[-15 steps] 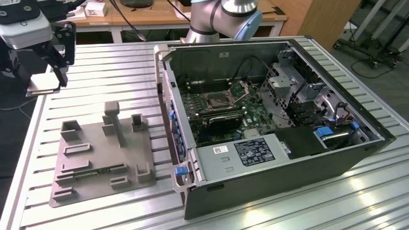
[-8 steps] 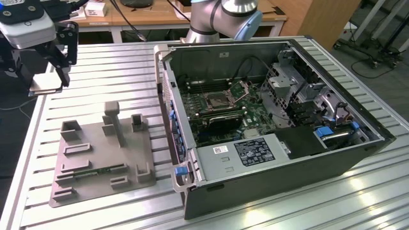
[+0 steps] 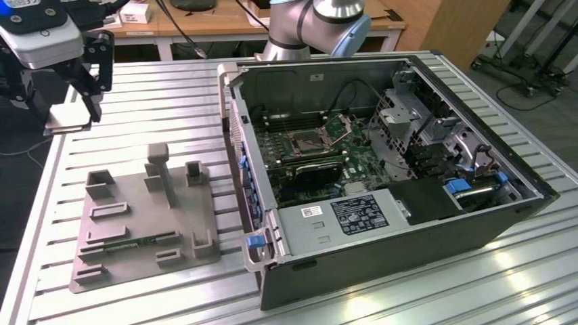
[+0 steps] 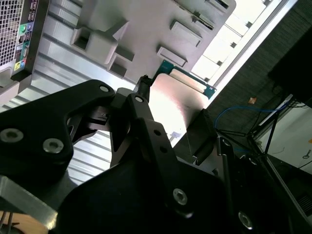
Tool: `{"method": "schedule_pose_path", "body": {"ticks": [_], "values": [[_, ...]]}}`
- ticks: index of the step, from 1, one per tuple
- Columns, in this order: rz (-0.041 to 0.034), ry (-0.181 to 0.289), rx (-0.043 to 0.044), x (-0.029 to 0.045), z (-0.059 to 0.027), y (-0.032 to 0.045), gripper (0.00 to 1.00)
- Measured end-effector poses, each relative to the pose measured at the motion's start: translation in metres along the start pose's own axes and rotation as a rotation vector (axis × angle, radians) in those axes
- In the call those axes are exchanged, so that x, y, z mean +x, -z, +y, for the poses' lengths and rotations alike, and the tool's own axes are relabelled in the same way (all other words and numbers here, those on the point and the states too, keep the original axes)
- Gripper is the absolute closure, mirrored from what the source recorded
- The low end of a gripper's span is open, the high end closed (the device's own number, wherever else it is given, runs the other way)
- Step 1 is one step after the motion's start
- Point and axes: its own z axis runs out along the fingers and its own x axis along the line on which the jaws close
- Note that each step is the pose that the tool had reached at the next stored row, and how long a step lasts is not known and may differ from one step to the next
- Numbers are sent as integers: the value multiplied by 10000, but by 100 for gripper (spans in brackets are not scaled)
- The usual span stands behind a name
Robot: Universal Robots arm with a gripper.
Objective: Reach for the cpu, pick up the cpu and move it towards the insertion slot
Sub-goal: 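Pick up the cpu and move it towards the insertion slot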
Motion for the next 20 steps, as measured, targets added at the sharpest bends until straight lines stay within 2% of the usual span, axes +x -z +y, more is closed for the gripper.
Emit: {"method": "schedule_pose_path", "body": {"ticks": [20], "values": [[0,0,0,-76,0,1,46]]}}
